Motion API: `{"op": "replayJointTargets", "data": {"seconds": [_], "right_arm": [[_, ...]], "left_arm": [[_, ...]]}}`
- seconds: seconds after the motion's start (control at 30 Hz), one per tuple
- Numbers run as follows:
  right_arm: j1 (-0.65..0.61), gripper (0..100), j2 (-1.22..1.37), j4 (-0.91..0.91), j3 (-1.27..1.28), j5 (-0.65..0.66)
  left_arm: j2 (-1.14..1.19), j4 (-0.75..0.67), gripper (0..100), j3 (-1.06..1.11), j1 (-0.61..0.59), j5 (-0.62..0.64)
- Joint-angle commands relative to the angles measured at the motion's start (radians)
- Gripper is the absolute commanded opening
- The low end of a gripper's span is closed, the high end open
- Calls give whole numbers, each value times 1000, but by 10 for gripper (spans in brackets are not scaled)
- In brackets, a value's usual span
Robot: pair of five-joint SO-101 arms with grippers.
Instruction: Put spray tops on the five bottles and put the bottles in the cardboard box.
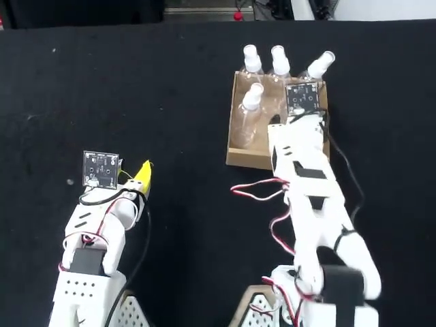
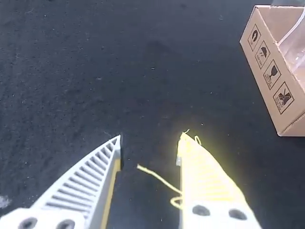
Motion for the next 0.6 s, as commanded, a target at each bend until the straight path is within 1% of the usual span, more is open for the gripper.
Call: {"op": "replayJointTargets", "data": {"seconds": [0.0, 0.2, 0.33, 0.37, 0.4, 0.47, 0.53, 0.57], "right_arm": [[-17, 325, -120, 115, -15, 2], [-14, 325, -242, 249, -8, 2], [-9, 322, -361, 394, -16, 2], [-9, 303, -395, 437, -21, 2], [-9, 264, -430, 471, -22, 2], [-9, 139, -506, 519, -25, 2], [-9, 5, -579, 545, -22, 2], [-9, 21, -610, 557, -19, 3]], "left_arm": [[-9, -2, 191, 24, 8, 0], [-9, -2, 191, 24, 8, 0], [-9, -2, 191, 24, 2, 0], [-9, -2, 191, 24, 1, 0], [-9, 8, 189, 24, 1, 2], [-11, 32, 148, 18, 1, 0], [-11, 38, 68, 16, 1, 0], [-11, 38, 27, 16, -1, 0]]}}
